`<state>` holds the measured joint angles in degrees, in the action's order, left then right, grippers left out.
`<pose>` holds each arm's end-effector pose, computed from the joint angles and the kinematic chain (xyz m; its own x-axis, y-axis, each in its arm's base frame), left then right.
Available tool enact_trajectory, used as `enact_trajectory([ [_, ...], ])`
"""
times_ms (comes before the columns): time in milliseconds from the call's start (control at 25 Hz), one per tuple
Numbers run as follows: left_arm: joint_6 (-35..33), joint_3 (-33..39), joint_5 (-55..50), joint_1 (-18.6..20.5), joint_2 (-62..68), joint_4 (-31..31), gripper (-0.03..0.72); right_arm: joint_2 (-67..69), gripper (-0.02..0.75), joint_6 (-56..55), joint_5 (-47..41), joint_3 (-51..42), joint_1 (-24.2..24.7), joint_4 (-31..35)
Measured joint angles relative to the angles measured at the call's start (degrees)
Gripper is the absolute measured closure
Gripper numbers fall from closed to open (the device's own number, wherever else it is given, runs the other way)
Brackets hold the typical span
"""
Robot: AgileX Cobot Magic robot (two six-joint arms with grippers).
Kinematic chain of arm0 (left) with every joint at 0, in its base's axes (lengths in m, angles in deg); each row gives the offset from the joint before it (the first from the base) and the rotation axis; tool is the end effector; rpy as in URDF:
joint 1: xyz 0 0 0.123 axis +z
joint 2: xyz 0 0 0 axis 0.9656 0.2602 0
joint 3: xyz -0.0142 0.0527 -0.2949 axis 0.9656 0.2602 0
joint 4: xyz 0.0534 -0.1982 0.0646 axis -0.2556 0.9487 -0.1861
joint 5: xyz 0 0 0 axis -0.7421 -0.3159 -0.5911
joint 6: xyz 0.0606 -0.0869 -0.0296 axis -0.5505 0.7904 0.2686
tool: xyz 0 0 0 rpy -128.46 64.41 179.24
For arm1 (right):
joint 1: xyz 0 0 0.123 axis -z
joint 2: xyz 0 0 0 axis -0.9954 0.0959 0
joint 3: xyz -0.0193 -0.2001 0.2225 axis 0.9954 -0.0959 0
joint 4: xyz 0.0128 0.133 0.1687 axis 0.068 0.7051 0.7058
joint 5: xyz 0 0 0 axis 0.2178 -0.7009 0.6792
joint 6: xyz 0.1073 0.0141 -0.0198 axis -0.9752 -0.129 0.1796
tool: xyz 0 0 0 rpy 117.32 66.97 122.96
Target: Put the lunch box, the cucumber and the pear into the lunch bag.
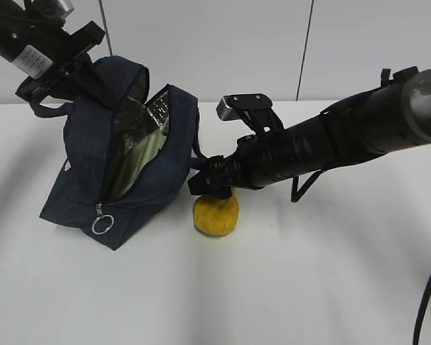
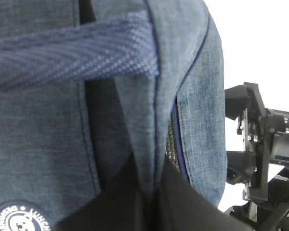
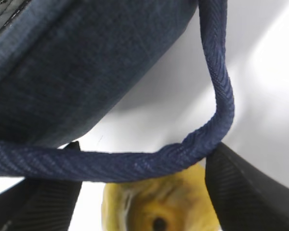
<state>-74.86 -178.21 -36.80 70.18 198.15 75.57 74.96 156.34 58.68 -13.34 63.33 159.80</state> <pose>0.3770 -0.0958 0.2912 -0.9531 0.0919 -0.2883 0.2449 0.7938 -0.5567 0.3556 0.1959 0.1780 -0.5921 -0.3306 -0.7349 -0.7046 0.6550 0.2730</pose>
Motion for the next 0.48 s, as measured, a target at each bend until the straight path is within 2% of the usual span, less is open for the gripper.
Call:
enact_trajectory([
  [320,0.0,0.0,0.0,0.0,0.0,0.0,0.688,0.0,0.154,-0.6,0.7,0.0,0.0,-0.6],
  [480,0.0,0.0,0.0,0.0,0.0,0.0,0.688,0.0,0.154,-7.8,0.7,0.0,0.0,-7.2],
])
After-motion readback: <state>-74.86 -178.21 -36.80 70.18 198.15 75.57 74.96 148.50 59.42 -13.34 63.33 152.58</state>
